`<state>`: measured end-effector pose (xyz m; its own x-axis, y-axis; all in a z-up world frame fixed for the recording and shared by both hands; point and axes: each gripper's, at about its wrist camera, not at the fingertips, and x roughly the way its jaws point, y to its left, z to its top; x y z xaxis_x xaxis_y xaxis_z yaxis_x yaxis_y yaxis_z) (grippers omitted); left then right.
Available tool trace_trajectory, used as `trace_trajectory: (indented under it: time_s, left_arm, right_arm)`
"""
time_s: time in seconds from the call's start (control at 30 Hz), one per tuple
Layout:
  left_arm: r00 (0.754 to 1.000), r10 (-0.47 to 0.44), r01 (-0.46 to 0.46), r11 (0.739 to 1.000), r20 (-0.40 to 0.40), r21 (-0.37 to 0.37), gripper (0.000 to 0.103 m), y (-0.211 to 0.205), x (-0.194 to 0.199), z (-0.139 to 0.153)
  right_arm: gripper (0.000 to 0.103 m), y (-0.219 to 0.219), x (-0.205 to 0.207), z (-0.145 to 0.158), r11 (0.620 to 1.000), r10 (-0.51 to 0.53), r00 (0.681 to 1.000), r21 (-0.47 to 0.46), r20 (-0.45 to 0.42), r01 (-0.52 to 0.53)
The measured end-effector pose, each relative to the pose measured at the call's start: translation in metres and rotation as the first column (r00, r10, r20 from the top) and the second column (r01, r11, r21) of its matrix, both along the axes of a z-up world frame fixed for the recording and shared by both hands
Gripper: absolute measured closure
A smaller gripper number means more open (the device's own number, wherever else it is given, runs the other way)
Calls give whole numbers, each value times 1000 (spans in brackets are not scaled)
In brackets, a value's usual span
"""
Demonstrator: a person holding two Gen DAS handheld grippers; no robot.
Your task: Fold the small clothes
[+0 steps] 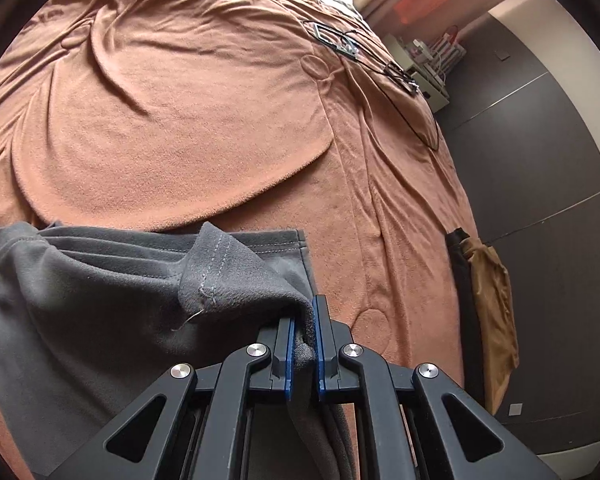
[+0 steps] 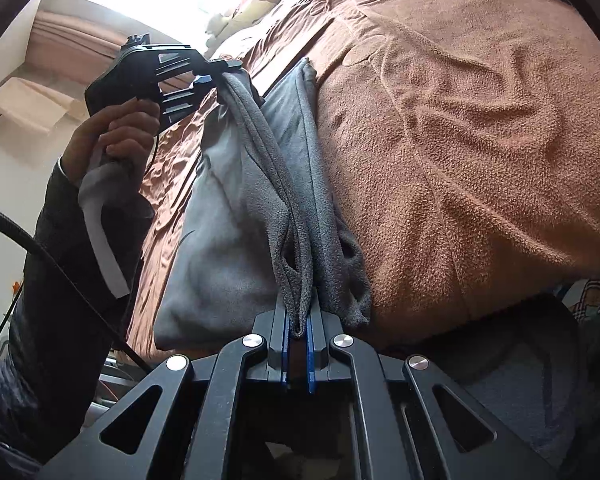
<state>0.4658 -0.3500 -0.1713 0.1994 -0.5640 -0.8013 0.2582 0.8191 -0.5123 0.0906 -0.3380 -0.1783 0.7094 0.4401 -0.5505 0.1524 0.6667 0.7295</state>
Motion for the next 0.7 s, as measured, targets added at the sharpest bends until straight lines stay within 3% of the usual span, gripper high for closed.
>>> trace_trajectory:
  time_s: [0.3,0.47,0.53,0.6,0.7]
  left_arm:
    - [999,-33,32,999,20,38,96,-25,15,-17]
    - [998,-52,51,999,28,18,95,-35,22,-14]
    - [999,-43,43,999,22,-10,80,-31,26,-9]
    - [999,-13,14,999,38,-30,44,-22,27,0]
    - [996,-1,3,1000,86,-19,40,-7,22,13]
  right_arm:
    - [100,1,0,0,1000,2,1000,-2,0,-2]
    - [100,1,0,0,1000,1,1000,3,-6,-1]
    - [100,2,1,1,1000,2,1000,4,-11,-2]
    - [100,2,1,1,1000,0,1000,7,-14,0]
    - [100,3,1,2,1000,-3,1000,1,-13,3]
